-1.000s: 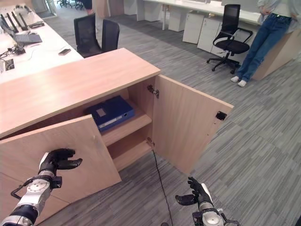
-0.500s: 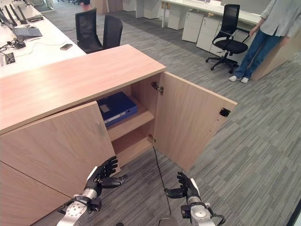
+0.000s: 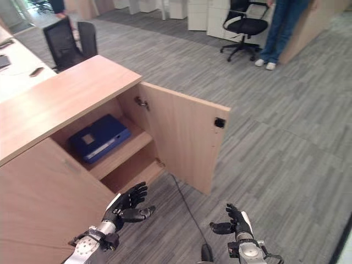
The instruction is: Put the empty folder in the office cabinet
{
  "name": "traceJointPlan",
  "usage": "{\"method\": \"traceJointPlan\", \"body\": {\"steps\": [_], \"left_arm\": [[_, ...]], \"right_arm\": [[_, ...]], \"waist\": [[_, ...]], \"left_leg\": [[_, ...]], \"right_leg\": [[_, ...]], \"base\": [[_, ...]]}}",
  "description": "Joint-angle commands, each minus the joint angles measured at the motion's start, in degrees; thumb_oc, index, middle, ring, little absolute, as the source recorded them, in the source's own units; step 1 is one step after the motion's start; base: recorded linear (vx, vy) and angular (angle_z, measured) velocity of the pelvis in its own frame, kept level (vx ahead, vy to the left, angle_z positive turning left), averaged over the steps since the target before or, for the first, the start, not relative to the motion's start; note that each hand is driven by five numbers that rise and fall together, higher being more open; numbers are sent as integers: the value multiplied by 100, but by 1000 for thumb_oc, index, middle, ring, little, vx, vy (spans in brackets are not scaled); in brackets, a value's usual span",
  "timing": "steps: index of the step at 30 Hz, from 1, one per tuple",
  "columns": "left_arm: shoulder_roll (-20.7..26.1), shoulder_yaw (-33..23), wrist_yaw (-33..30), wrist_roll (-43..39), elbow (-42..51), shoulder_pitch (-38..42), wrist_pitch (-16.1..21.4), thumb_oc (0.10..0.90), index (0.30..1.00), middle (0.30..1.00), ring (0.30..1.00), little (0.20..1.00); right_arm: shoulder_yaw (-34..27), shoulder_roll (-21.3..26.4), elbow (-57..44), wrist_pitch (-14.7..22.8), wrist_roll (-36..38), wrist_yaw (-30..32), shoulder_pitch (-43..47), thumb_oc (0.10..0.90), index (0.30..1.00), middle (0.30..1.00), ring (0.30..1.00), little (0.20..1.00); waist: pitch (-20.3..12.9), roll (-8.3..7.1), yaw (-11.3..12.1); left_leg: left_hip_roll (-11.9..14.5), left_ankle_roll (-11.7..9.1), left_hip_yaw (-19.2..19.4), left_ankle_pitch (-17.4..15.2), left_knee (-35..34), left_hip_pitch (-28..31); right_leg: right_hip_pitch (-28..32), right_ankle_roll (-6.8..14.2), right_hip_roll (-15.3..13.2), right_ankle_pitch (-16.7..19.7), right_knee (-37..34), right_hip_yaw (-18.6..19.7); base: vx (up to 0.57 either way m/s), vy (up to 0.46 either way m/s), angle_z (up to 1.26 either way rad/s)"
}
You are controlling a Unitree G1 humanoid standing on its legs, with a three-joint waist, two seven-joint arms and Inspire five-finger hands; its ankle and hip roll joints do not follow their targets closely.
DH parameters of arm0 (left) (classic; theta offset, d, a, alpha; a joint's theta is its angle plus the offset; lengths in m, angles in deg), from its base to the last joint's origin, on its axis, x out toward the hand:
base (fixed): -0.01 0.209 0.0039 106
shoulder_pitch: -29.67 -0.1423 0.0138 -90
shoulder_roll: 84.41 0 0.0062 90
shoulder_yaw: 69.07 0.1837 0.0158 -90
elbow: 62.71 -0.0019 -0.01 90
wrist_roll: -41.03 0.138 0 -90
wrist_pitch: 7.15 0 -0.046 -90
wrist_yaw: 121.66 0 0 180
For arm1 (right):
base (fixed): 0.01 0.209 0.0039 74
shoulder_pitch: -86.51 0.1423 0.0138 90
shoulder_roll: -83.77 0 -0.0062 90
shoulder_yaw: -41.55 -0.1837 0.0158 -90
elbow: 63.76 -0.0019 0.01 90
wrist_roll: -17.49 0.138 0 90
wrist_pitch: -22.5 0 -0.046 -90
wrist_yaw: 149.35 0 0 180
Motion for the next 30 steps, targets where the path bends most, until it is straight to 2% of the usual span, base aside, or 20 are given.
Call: {"method": "traceJointPlan", "body": {"steps": [1,3,4,7,13,17,23,25,30], "left_arm": [[213,-163,-20,-197,359,338,409,800,900,900,900,900],[210,-136,-11,-162,258,326,384,800,900,900,900,900],[227,-108,-16,-140,198,246,376,800,900,900,900,900],[284,-109,42,-67,43,236,348,800,900,900,900,900],[501,-132,154,90,-18,-9,290,800,900,900,900,900],[545,-171,175,102,-34,-84,268,800,900,900,900,900],[705,-90,279,86,1,-140,248,800,900,900,900,900],[803,7,354,42,21,-141,232,800,900,900,900,900],[865,86,416,-57,2,-133,211,800,900,900,900,900]], "right_arm": [[26,-32,-251,414,266,58,435,800,900,900,900,900],[-45,-10,-139,424,336,81,451,800,900,900,900,900],[-87,4,-52,444,369,95,464,800,900,900,900,900],[-173,1,85,460,396,76,457,800,900,900,900,900],[-491,-33,372,440,580,97,511,800,900,900,900,900],[-580,20,505,446,698,129,704,800,900,900,900,900],[-691,506,709,477,833,259,1398,800,900,900,900,900],[-743,768,968,497,1012,346,1911,800,900,900,900,900],[-647,992,1006,551,1201,411,2516,800,900,900,900,900]], "waist": [[84,-186,64],[93,-243,186],[106,-223,298],[79,-197,267],[-200,-178,197],[-299,-209,250],[-401,-318,436],[-442,-375,532],[-479,-427,625]], "left_leg": [[-738,419,-20,-710,621,100],[-1027,538,-185,-1124,227,-189],[-1132,543,-369,-1156,-264,-282],[-1090,561,-354,-1127,-623,-125],[-1112,659,-162,-1079,-1518,621],[-1106,683,-142,-1126,-1617,737],[-1109,708,-172,-1219,-1641,843],[-1111,719,-189,-1180,-1641,847],[-1101,719,-172,-1193,-1641,882]], "right_leg": [[238,275,-177,-561,223,-64],[340,295,-177,-676,219,64],[460,327,-129,-775,249,126],[524,329,-83,-865,351,103],[685,406,-137,-848,375,24],[784,458,-160,-805,240,-20],[923,511,-177,-770,104,-125],[936,520,-184,-707,84,-146],[964,537,-173,-662,32,-158]], "base": [[165,-82,-40],[254,-30,-29],[226,-1,-26],[142,10,-8],[141,69,1],[41,33,5],[22,16,8],[-11,18,4],[0,0,0]]}}
